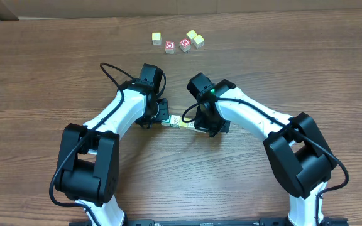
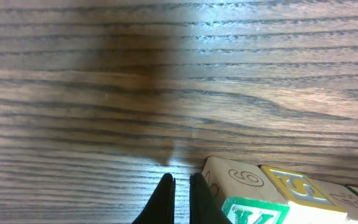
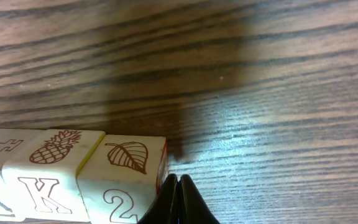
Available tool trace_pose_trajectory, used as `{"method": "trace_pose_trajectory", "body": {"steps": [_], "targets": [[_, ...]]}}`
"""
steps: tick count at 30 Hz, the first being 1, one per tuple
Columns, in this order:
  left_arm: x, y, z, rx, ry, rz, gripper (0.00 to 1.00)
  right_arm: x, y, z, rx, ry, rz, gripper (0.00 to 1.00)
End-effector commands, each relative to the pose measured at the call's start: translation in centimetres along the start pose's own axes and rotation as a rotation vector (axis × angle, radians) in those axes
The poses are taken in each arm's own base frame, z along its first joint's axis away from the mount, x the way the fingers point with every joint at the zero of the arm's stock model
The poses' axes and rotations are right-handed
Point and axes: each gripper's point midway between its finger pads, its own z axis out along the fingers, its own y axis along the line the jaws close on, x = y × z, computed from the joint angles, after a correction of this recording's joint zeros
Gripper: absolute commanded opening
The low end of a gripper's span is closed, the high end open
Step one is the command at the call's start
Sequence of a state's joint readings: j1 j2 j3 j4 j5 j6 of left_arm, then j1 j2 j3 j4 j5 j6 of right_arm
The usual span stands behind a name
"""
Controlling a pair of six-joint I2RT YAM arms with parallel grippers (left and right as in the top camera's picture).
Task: Flip 5 blocks
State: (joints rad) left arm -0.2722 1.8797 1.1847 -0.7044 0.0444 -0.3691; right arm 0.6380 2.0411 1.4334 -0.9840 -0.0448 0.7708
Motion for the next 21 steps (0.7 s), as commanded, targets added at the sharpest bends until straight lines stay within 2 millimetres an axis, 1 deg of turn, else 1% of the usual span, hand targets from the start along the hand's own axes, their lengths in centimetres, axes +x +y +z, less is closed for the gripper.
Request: {"method": "trace_pose_trajectory", "body": {"steps": [1, 7, 17, 21], "targets": [[0.2, -1.3, 0.3, 0.058, 0.016, 0.061, 0.04, 0.4, 1.9, -1.4, -0.06, -0.01, -0.009, 0.04], [-0.7, -1.8, 0.3, 0.075, -0.022, 0.069, 0.04, 0.9, 1.7, -1.4, -0.052, 0.014, 0.044, 0.04], [-1.4, -2.5, 0.2, 0.109, -0.048, 0.072, 0.04, 2.0, 2.7, -1.3, -0.056, 0.019, 0.079, 0.04], [-1.6, -2.6, 0.2, 0.115, -0.058, 0.074, 0.04, 2.7, 3.3, -1.3, -0.07, 0.039, 0.111, 0.04]]}}
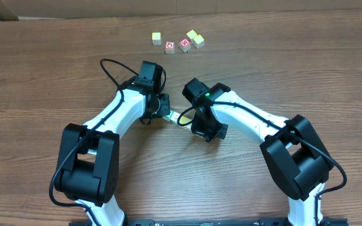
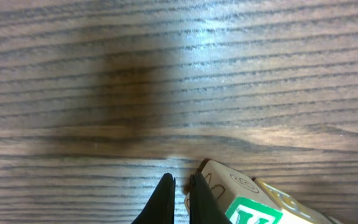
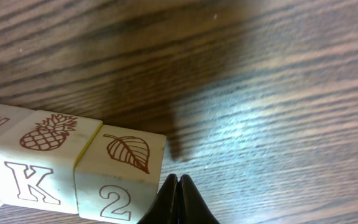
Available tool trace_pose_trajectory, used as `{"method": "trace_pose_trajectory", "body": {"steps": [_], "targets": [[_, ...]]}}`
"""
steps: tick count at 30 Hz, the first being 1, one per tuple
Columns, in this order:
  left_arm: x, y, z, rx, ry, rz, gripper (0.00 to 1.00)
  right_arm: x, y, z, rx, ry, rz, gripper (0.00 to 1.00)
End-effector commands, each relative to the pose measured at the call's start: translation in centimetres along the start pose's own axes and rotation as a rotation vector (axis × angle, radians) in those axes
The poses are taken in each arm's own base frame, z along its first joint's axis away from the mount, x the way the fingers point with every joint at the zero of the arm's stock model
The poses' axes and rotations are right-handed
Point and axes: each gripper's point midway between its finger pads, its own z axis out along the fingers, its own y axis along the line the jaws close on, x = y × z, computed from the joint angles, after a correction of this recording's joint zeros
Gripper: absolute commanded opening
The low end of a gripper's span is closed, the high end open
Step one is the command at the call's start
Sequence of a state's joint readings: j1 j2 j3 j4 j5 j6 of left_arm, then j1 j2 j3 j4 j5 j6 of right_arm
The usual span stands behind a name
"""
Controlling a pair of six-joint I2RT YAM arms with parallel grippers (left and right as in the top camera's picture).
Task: Flip 5 blocks
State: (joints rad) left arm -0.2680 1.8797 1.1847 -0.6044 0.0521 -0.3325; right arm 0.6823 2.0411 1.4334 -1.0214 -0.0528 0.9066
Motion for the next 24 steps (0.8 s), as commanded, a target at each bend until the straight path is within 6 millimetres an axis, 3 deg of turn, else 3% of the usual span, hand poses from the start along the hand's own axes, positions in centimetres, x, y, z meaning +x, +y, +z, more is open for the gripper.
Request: {"method": "trace_pose_trajectory", "body": {"steps": [1, 11, 24], "targets": [[0.6, -1.8, 0.3, 0.078, 0.029, 0.032, 0.04, 1.2, 2.9, -1.4, -0.099, 0.015, 0.021, 0.04], [-0.3, -2.1, 0.3, 0.09, -0.005, 0.035, 0.04, 3.3, 5.3, -1.4, -0.157, 0.037, 0.018, 0.04], [-1.0, -2.4, 0.3, 0.1, -0.036, 0.039, 0.04, 4.9, 5.9, -1.4, -0.16, 0.081, 0.11, 0.04]]}}
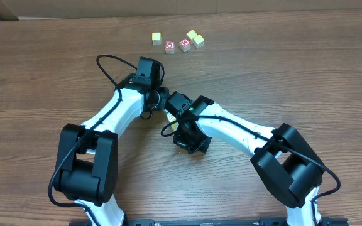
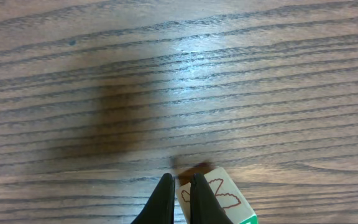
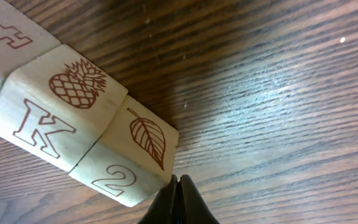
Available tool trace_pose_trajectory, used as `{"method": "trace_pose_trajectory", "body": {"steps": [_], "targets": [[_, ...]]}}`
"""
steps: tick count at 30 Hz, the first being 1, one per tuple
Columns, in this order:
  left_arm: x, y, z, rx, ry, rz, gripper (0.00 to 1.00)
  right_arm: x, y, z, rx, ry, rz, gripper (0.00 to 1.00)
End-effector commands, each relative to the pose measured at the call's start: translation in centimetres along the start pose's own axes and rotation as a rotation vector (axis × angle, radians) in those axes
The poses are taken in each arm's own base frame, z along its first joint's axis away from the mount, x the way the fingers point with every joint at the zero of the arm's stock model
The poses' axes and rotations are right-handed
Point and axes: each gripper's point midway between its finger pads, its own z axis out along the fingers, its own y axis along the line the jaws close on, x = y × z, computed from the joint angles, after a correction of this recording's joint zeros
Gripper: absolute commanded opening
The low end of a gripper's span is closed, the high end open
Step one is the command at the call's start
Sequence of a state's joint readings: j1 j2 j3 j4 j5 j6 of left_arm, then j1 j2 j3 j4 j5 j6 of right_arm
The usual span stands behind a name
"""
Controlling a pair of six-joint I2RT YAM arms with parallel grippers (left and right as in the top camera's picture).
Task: Flip 5 blocks
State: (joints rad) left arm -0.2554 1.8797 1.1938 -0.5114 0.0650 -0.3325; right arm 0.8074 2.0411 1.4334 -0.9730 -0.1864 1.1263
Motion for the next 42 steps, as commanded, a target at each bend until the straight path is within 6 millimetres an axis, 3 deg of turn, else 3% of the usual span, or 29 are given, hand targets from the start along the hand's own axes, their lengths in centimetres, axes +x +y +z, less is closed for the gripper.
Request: {"method": "trace_pose_trajectory", "body": {"steps": [1, 14, 20, 24, 30, 34, 36, 42], "targets": [[1.6, -1.8, 0.5, 0.06, 0.057, 0.041, 0.04, -0.3, 1.8, -1.4, -0.074, -0.017, 0.016, 0.04], [1.3, -1.7, 0.6, 0.056, 0.045, 0.041, 0.04, 0.2, 1.2, -1.4, -0.051, 0.008, 0.022, 0.04], [1.3, -1.4, 0.6, 0.038, 0.041, 0.042, 0.04, -0.3, 0.0, -1.6, -0.014, 0.021, 0.056, 0.04], [1.2, -1.0, 0.6, 0.016, 0.036, 0.042, 0.04, -1.1, -0.8, -2.1, -0.005, 0.025, 0.069, 0.04], [1.0, -0.5, 0.6, -0.015, 0.025, 0.042, 0.04, -1.1, -0.3, -3.6, -0.05, 0.016, -0.001, 0.04], [0.9, -0.2, 0.6, -0.03, 0.019, 0.037, 0.05, -2.3, -0.2, -5.7, -0.094, -0.049, -0.098, 0.04], [0.9, -0.2, 0.6, -0.032, 0.019, 0.034, 0.04, -3.3, -0.2, -7.2, -0.127, -0.085, -0.235, 0.04], [0.7, 0.0, 0.6, -0.044, 0.009, 0.018, 0.04, -5.6, -1.5, -7.7, -0.101, -0.132, -0.295, 0.04]]}}
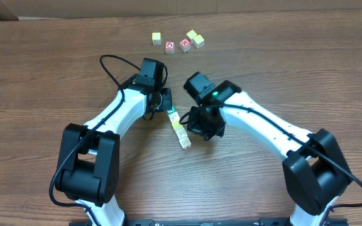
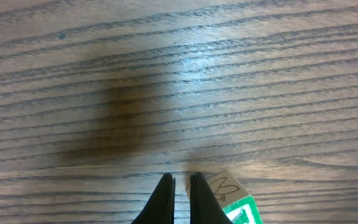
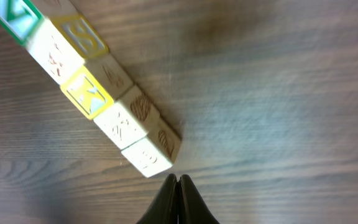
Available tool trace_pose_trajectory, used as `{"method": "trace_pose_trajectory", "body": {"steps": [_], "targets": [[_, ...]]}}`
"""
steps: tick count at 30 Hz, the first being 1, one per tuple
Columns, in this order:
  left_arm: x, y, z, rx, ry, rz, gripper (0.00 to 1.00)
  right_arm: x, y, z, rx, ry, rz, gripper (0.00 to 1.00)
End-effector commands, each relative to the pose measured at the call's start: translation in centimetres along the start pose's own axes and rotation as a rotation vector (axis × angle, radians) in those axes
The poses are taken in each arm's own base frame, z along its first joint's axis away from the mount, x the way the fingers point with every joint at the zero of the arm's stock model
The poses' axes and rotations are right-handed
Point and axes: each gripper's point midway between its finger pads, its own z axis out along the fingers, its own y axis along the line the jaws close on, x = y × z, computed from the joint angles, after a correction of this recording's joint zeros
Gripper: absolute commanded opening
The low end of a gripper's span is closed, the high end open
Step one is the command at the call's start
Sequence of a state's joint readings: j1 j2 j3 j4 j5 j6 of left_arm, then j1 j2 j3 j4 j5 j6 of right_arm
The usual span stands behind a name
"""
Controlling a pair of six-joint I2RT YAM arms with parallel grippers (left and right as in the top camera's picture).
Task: Flip 5 blocks
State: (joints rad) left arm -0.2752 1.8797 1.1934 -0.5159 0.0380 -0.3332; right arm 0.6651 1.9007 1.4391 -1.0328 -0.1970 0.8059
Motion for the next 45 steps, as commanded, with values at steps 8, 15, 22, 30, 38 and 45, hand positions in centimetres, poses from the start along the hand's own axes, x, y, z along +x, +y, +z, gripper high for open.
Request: {"method": "trace_pose_trajectory", "body": {"steps": [8, 15, 22, 30, 38, 45], "targets": [[-0.1, -0.1, 0.5, -0.007, -0.011, 0.003, 0.04, -2.1, -0.8, -1.8, -0.047, -0.018, -0.038, 0.04], [-1.5, -1.1, -0.4, 0.028, -0.027, 0.026, 0.04, 0.9, -2.3, -1.4, 0.088, 0.031, -0.021, 0.04], [-4.0, -1.8, -3.7, 0.016, -0.013, 0.101, 0.04, 3.3, -2.5, -0.1, 0.181, 0.005, 0.045, 0.04], [-2.7, -2.3, -1.2, 0.096, 0.126, 0.167, 0.04, 4.6, -1.9, 2.3, 0.157, -0.009, 0.081, 0.04], [-1.4, -1.8, 0.7, 0.085, 0.188, 0.168, 0.04, 4.9, -0.4, 4.2, 0.086, -0.041, 0.075, 0.04], [-1.0, -1.7, 0.7, 0.083, 0.202, 0.188, 0.04, 5.0, -0.1, 5.6, 0.048, -0.062, 0.063, 0.04]]}}
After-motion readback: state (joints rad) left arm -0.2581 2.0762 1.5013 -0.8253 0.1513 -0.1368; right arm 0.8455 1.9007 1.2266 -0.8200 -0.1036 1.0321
